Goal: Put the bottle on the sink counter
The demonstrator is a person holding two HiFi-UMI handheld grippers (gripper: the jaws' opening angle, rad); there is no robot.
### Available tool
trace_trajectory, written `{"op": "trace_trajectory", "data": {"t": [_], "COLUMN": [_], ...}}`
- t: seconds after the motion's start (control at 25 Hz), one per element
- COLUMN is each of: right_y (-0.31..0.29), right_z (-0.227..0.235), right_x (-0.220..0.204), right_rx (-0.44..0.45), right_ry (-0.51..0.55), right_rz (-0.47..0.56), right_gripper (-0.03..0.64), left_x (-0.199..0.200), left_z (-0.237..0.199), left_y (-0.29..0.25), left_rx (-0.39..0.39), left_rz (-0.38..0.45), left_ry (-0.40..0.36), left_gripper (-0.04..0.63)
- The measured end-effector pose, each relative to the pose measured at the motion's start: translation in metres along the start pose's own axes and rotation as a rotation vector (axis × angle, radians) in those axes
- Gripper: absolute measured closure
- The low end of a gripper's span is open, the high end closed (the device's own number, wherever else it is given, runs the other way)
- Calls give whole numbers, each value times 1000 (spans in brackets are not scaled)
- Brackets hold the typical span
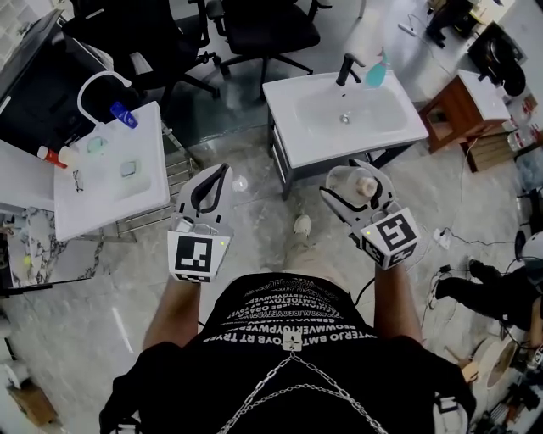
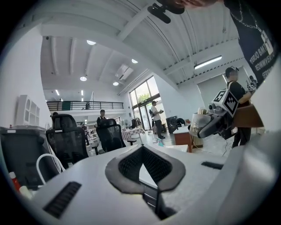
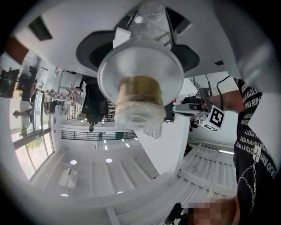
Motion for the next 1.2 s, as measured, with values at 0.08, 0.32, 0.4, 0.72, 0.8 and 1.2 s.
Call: {"op": "trace_trajectory", "data": {"t": [0.08, 0.32, 0.4, 0.72, 0.8, 1.2], "right_y": [-15, -60, -79, -164, -184, -257], "right_z": [16, 67, 83, 132, 137, 162], "right_x": [-3, -13, -20, -64, -79, -173], "right_rx": [16, 78, 102, 193, 212, 259], "right_ry": [0, -18, -22, -53, -57, -80], "right_rz": [-6, -36, -64, -146, -167, -279], "right_gripper": [282, 282, 282, 282, 282, 282], "left_x": [3, 17, 16, -4, -12, -76], "left_z": [-3, -18, -26, -36, -38, -27], "left_y": [-17, -73, -95, -175, -186, -226], "left_rx": [15, 43, 54, 56, 64, 71], "left_rz": [1, 0, -9, -63, -79, -195], "left_ry": [-1, -25, -24, 23, 46, 61], "left_gripper": [589, 589, 589, 589, 589, 589]}}
Point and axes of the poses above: the fingertips, and each gripper's own axes: y backward along the fingers, z to its right, x out of its top, the point moved 6 cm from there along y, backward along the fingers, and after that the axes turned 7 degrees about -z, right-handed, at the moved point
